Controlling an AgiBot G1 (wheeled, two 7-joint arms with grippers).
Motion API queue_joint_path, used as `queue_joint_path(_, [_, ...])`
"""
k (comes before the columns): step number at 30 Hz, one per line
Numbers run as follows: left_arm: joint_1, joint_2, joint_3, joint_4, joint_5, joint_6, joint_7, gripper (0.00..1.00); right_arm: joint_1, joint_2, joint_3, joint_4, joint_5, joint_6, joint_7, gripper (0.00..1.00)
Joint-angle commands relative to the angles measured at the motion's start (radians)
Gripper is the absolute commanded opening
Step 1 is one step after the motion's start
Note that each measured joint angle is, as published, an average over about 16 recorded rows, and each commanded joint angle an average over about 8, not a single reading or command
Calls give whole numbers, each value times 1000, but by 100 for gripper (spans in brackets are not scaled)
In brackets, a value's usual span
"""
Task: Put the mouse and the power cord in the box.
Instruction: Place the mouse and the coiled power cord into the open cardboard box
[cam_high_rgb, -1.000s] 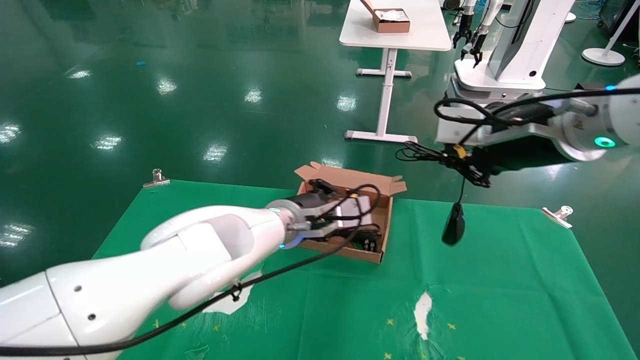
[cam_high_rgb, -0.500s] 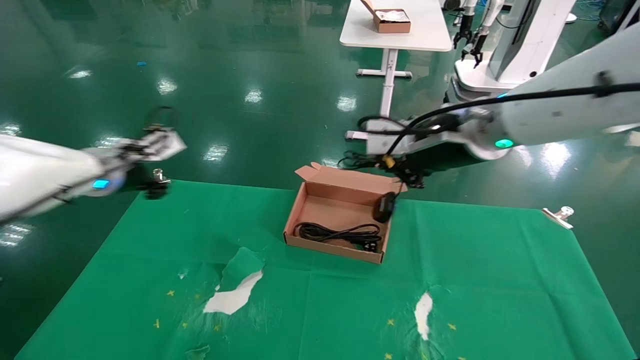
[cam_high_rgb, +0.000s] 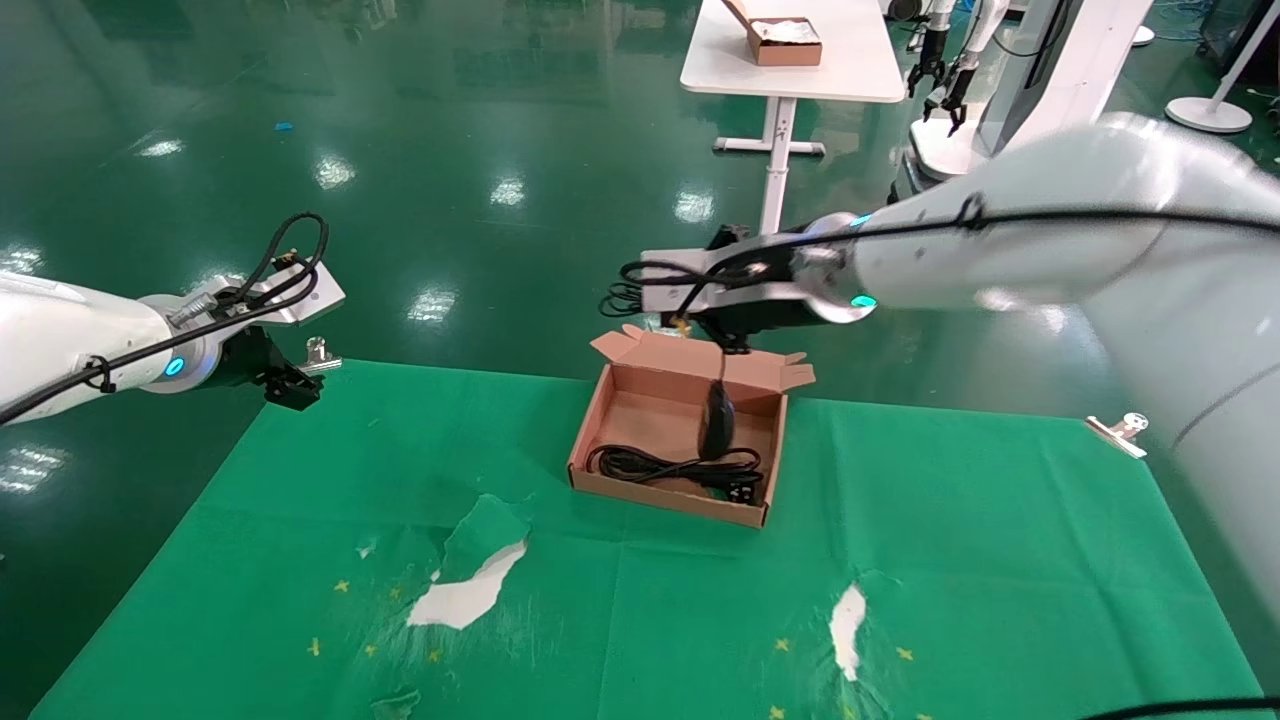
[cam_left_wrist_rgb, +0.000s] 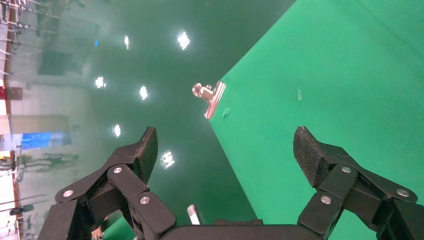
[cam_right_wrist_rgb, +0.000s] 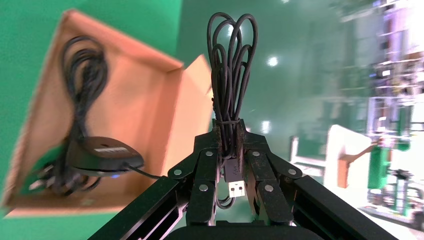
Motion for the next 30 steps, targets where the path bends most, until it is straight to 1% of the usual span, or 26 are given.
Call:
queue_joint_path(1, [-1, 3, -2, 8, -6, -2, 9, 100, -18, -6, -20, -7, 32, 62, -33, 0])
queue_joint_path(5, [-2, 7, -4, 21, -15, -4, 23, 100, -40, -7, -87, 17, 102, 121, -27, 0])
queue_joint_path(11, [-3, 13, -7, 37, -26, -7, 41, 100, -66, -6, -192, 33, 188, 170, -4, 0])
queue_joint_path(14, [-3, 16, -9, 44, -31, -9, 49, 100, -86, -5, -241, 17, 219, 184, 11, 0])
queue_joint_path(18, [-4, 19, -11, 53, -37, -10, 58, 100, -111, -2, -293, -35, 242, 204, 42, 0])
queue_joint_path(19, [-4, 19, -11, 54, -38, -11, 60, 100, -116, -2, -305, -51, 244, 211, 51, 1])
queue_joint_path(26, [-5, 21, -13, 64, -45, -11, 69, 100, -136, -3, -352, -122, 253, 255, 92, 89])
queue_joint_path(27, [-5, 21, -13, 65, -45, -11, 69, 100, -138, -4, -354, -125, 254, 258, 94, 100])
queue_joint_path(30, [-5, 21, -13, 66, -46, -12, 70, 100, -139, -5, -357, -129, 254, 262, 95, 100])
